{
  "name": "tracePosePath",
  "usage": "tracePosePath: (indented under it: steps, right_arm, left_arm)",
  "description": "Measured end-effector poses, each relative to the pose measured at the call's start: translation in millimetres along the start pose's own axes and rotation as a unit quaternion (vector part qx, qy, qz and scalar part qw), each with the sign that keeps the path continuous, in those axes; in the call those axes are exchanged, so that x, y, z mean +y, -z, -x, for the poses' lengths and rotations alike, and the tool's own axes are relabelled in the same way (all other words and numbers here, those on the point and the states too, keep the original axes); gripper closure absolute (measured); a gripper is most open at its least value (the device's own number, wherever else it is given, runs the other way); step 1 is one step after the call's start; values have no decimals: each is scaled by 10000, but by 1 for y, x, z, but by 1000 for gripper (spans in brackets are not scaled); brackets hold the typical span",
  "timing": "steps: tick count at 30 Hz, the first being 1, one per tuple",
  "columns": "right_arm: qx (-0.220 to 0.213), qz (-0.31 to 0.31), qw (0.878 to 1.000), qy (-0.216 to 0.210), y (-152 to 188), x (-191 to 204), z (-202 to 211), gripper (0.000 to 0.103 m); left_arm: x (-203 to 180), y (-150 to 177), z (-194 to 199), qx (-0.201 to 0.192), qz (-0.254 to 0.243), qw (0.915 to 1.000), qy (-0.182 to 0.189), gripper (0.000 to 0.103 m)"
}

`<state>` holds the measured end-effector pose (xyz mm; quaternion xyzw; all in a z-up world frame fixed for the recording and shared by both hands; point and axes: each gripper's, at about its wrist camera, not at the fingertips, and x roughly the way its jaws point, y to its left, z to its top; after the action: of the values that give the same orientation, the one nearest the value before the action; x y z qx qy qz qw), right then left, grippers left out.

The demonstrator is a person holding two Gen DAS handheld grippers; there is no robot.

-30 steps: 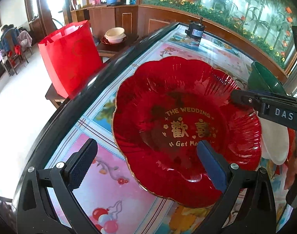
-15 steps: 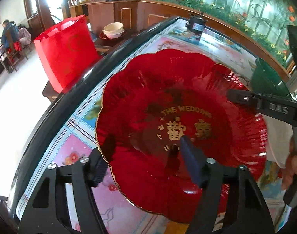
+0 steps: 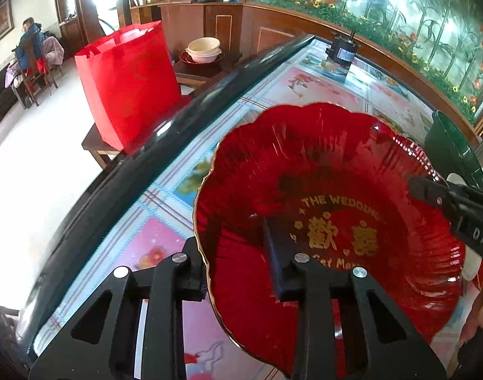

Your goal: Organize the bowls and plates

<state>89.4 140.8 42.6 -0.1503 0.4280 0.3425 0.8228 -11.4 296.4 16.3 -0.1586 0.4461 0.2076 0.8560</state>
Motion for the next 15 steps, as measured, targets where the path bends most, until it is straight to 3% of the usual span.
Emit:
tracePosePath:
  steps: [9, 15]
  right_arm:
    - [-288, 380, 9973, 553, 19, 31, 20, 80]
    - [-497, 324, 9970, 488, 33, 50, 48, 80]
  left_arm:
    - [15, 7, 22, -135, 32, 9999, 92, 74]
    - [29, 20, 48, -253, -57, 9995, 200, 74]
